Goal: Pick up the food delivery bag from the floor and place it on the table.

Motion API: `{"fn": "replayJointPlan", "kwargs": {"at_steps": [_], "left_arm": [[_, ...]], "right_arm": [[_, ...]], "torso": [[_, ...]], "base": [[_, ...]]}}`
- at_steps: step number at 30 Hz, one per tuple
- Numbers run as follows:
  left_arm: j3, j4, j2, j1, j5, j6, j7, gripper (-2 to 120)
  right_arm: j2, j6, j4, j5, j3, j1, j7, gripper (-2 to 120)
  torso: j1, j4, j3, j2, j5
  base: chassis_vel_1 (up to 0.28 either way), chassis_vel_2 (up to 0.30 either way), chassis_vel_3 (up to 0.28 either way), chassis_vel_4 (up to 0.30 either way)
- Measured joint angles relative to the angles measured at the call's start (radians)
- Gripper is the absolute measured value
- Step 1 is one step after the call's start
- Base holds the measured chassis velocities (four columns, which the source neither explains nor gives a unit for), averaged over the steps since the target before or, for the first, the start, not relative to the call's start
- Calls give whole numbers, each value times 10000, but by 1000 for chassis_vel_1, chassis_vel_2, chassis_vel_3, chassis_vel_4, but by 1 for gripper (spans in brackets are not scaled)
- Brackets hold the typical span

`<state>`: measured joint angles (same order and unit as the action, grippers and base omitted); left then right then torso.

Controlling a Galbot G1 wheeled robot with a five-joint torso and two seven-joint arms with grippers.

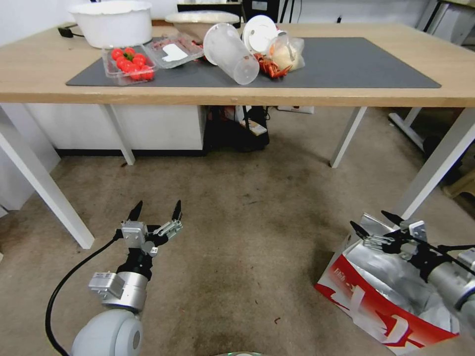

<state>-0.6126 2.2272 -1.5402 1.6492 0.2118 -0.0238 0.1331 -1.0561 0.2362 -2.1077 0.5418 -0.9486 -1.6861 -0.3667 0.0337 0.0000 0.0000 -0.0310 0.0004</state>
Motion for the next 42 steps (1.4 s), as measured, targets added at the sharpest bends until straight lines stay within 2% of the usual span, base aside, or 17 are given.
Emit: {"fn": "replayJointPlan", "kwargs": {"at_steps": [5, 6, 7, 9, 10, 12, 13, 15, 20, 25, 27, 33, 36, 42], "left_arm": [[0, 1, 5, -5, 1, 0, 0, 100], [1, 28, 12, -23, 4, -1, 2, 100], [1, 28, 12, -23, 4, -1, 2, 100], [9, 71, 0, -36, 8, -1, 3, 100], [9, 71, 0, -36, 8, -1, 3, 100], [7, 87, -39, -58, 10, -1, 11, 100], [7, 87, -39, -58, 10, -1, 11, 100], [47, 88, -79, -114, 11, -5, 34, 100], [68, 74, -130, -160, 9, -5, 50, 100], [73, 4, -158, -164, 3, 0, 54, 100], [69, -52, -203, -182, -3, 11, 58, 100], [76, -84, -261, -207, -45, 16, 66, 100], [77, -106, -317, -215, -99, 16, 71, 100], [79, -121, -333, -203, -129, 17, 72, 100]], "right_arm": [[104, -5, 160, 21, -58, 26, -159, 100], [731, -76, 986, 102, -221, 195, -704, 100], [731, -76, 986, 102, -221, 195, -704, 100], [1400, -280, 1875, 308, -228, 431, -1120, 100], [1400, -280, 1875, 308, -228, 431, -1120, 100], [2071, -710, 2896, 581, -203, 581, -1965, 100], [2071, -710, 2896, 581, -203, 581, -1965, 100], [2804, -1019, 3854, 706, -158, 725, -2625, 100], [3533, -1259, 5164, 596, 257, 1555, -2970, 100], [3854, -1371, 6186, 480, 876, 2190, -3211, 100], [4095, -1531, 6712, 598, 1527, 2618, -3306, 100], [4247, -1710, 7110, 753, 2423, 3172, -3310, 100], [4311, -1844, 7733, 720, 3552, 4142, -3309, 99], [4379, -1843, 8162, 463, 4130, 4746, -3496, 99]], "torso": [[0, -1, 0, -1, 0], [0, -3, 0, -4, -2], [0, -3, 0, -4, -2], [1, 2, 0, -8, -1], [1, 2, 0, -8, -1], [1, 1, 0, -12, -1], [1, 1, 0, -12, -1], [1, -1, 0, -14, -1], [3, 1, 0, -20, -3], [3, -1, 0, -22, -2], [3, 0, 0, -23, -2], [3, -1, 0, -24, -3], [3, 1, 0, -25, -3], [3, 0, 0, -26, -3]], "base": [[0, 0, 0, 0], [0, 0, 0, 0], [0, 0, 0, 0], [0, 0, 0, 0], [0, 0, 0, 0], [0, 0, 0, 0], [0, 0, 0, 0], [0, 0, 0, 0], [0, 0, 0, 0], [0, 0, 0, 0], [0, 0, 0, 0], [0, 0, 0, 0], [0, 0, 0, 0], [0, 0, 0, 0]]}}
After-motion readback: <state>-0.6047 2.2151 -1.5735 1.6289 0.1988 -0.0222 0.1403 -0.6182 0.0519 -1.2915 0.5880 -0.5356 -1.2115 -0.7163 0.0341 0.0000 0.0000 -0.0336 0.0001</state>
